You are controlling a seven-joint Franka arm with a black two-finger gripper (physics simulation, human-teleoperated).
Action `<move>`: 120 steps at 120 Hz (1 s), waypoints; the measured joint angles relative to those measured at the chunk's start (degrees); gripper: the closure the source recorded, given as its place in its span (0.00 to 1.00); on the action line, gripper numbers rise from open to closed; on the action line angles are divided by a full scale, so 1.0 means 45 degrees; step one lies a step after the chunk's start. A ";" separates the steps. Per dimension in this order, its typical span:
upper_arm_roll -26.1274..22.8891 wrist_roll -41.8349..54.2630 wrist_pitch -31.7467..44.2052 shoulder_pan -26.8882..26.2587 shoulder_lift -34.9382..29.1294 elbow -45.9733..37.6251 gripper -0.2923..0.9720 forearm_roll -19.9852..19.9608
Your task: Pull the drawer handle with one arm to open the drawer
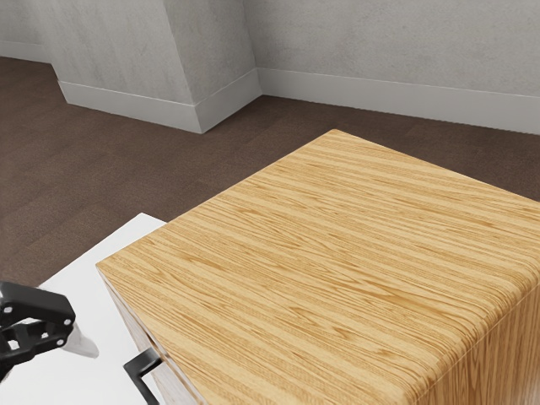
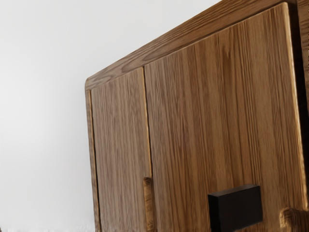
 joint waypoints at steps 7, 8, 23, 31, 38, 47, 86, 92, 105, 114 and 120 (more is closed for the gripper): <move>-0.0054 0.0000 0.0080 0.0036 0.0014 -0.0052 0.24 -0.0120; -0.0058 0.0000 0.0090 0.0039 0.0013 -0.0062 0.24 -0.0134; -0.0458 -0.0001 0.0200 0.0277 -0.0016 -0.0163 0.24 -0.0480; -0.0693 0.0002 0.0235 0.0453 -0.0033 -0.0179 0.24 -0.0722; -0.0754 0.0004 0.0255 0.0502 -0.0042 -0.0223 0.24 -0.0853; -0.0780 0.0005 0.0289 0.0637 0.0015 -0.0280 0.24 -0.0953; -0.1397 0.0007 0.0586 0.0660 0.0045 -0.0561 0.24 -0.1484; -0.1523 0.0009 0.0707 0.0630 0.0049 -0.0556 0.24 -0.1568; -0.1778 0.0012 0.1130 0.0649 0.0219 -0.0536 0.24 -0.1734; -0.1901 0.0012 0.1388 0.0719 0.0438 -0.0534 0.24 -0.1872; -0.1947 0.0009 0.1515 0.0745 0.0532 -0.0551 0.24 -0.1930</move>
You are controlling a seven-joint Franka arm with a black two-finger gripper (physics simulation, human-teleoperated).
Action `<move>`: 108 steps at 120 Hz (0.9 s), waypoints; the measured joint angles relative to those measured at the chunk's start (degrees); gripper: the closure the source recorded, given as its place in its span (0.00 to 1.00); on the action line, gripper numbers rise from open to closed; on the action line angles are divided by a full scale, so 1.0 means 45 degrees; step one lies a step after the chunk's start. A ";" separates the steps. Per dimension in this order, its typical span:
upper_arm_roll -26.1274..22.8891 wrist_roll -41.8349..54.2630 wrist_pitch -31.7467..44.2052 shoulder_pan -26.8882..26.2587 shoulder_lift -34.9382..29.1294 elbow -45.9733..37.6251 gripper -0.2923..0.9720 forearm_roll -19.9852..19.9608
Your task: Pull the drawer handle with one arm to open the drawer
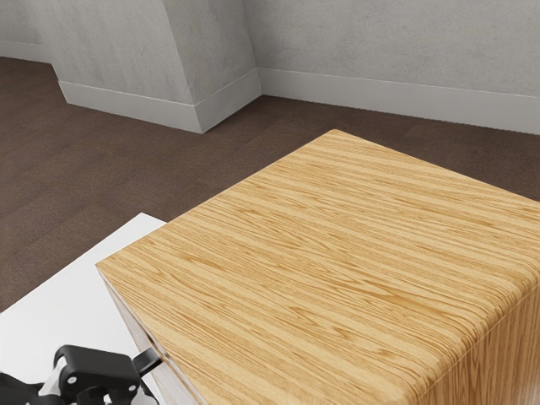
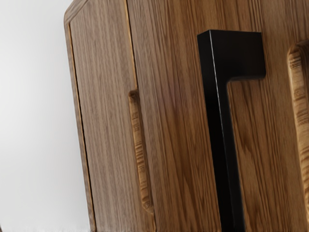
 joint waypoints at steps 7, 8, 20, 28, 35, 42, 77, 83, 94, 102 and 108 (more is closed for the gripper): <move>-0.0032 -0.0004 0.0108 0.0059 0.0054 -0.0040 0.24 -0.0046; -0.0034 -0.0005 0.0122 0.0067 0.0059 -0.0052 0.24 -0.0050; -0.0047 -0.0013 0.0243 0.0107 0.0073 -0.0219 0.24 -0.0090; -0.0049 -0.0019 0.0292 0.0152 0.0068 -0.0286 0.24 -0.0109; -0.0049 -0.0024 0.0323 0.0168 0.0056 -0.0407 0.24 -0.0120; -0.0049 -0.0030 0.0346 0.0184 0.0043 -0.0524 0.24 -0.0127; -0.0033 -0.0050 0.0278 0.0197 -0.0243 -0.0846 0.24 -0.0133; -0.0022 -0.0052 0.0246 0.0204 -0.0330 -0.0916 0.24 -0.0132; 0.0059 -0.0050 0.0115 0.0220 -0.0435 -0.0963 0.24 -0.0132; 0.0124 -0.0041 0.0032 0.0284 -0.0454 -0.0963 0.24 -0.0126; 0.0209 -0.0032 -0.0016 0.0323 -0.0458 -0.0968 0.24 -0.0115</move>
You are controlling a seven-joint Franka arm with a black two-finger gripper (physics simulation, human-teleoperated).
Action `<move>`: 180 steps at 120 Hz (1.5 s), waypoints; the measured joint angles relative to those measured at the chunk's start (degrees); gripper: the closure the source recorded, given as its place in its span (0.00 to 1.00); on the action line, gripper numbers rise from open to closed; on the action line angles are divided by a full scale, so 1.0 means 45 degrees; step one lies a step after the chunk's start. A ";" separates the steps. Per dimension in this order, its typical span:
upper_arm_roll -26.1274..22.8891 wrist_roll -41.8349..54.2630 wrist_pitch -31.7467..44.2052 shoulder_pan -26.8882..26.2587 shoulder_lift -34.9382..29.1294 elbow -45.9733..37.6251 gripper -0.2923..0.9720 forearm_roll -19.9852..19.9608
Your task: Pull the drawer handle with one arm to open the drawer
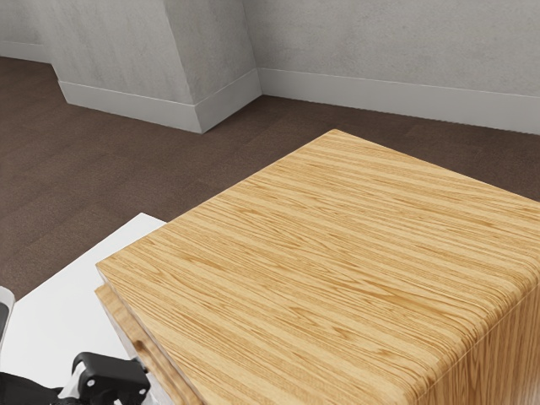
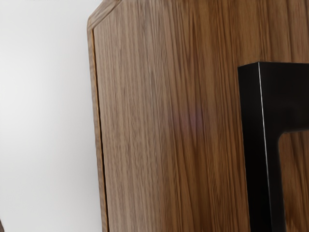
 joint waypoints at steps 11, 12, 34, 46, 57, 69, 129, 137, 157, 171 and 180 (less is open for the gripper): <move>0.0093 0.0015 -0.0112 0.0028 -0.0167 -0.0007 0.24 0.0018; 0.0096 0.0016 -0.0127 0.0031 -0.0194 -0.0007 0.24 0.0019; 0.0115 0.0038 -0.0478 0.0041 -0.0813 -0.0305 0.24 0.0027; 0.0120 0.0047 -0.0614 0.0039 -0.0987 -0.0354 0.24 0.0021; 0.0105 0.0052 -0.0688 -0.0229 -0.1109 -0.0361 0.24 0.0015; 0.0083 0.0054 -0.0727 -0.0527 -0.1114 -0.0371 0.24 -0.0006; -0.0016 0.0061 -0.1181 -0.0659 -0.1953 -0.0691 0.24 -0.0326; -0.0010 0.0064 -0.1292 -0.0659 -0.2140 -0.0720 0.24 -0.0362; 0.0080 0.0071 -0.1744 -0.0659 -0.2837 -0.0733 0.24 -0.0400; 0.0106 0.0074 -0.2087 -0.0659 -0.3162 -0.0803 0.24 -0.0408; 0.0146 0.0075 -0.2250 -0.0678 -0.3354 -0.0970 0.24 -0.0411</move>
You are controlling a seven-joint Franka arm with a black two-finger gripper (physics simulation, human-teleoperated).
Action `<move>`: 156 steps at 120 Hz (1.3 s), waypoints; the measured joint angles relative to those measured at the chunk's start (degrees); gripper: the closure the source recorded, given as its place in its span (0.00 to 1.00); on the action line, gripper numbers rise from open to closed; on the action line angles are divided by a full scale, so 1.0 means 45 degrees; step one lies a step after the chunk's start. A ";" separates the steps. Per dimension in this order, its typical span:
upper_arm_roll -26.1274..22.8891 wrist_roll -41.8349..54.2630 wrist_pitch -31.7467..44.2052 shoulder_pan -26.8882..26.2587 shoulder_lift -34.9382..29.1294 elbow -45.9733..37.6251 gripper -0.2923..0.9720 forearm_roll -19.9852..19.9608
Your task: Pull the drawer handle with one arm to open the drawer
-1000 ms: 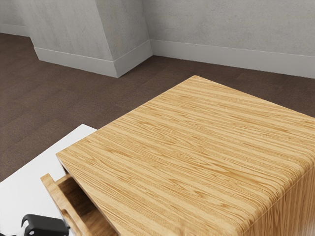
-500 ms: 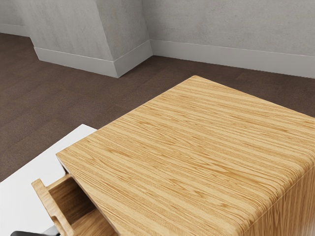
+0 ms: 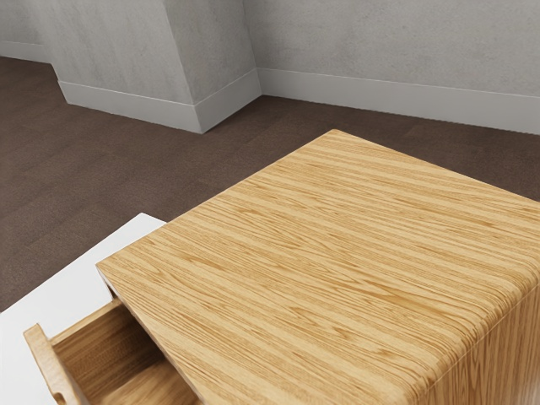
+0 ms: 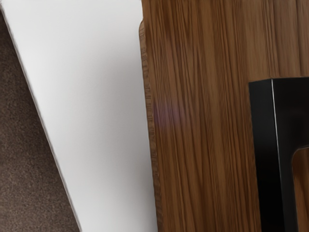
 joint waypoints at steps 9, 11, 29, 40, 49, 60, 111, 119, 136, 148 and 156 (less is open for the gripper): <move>0.0063 0.0001 -0.0117 -0.0025 -0.0160 -0.0111 0.24 -0.0002; 0.0068 0.0002 -0.0138 -0.0031 -0.0187 -0.0123 0.24 -0.0002; 0.0067 -0.0003 -0.0290 -0.0251 -0.0439 -0.0152 0.24 -0.0007; 0.0052 -0.0014 -0.0435 -0.0373 -0.0628 -0.0154 0.24 -0.0053; 0.0054 -0.0022 -0.0597 -0.0425 -0.0828 -0.0154 0.24 -0.0082; 0.0071 -0.0031 -0.0830 -0.0495 -0.1120 -0.0154 0.24 -0.0109; 0.0159 -0.0074 -0.2136 -0.0625 -0.2328 -0.0147 0.24 -0.0140; 0.0159 -0.0079 -0.2290 -0.0626 -0.2451 -0.0137 0.24 -0.0140; 0.0144 -0.0089 -0.2507 -0.0624 -0.2545 -0.0133 0.24 -0.0186; 0.0134 -0.0097 -0.2705 -0.0745 -0.2790 -0.0114 0.24 -0.0247; 0.0139 -0.0110 -0.2883 -0.0892 -0.2949 -0.0071 0.24 -0.0268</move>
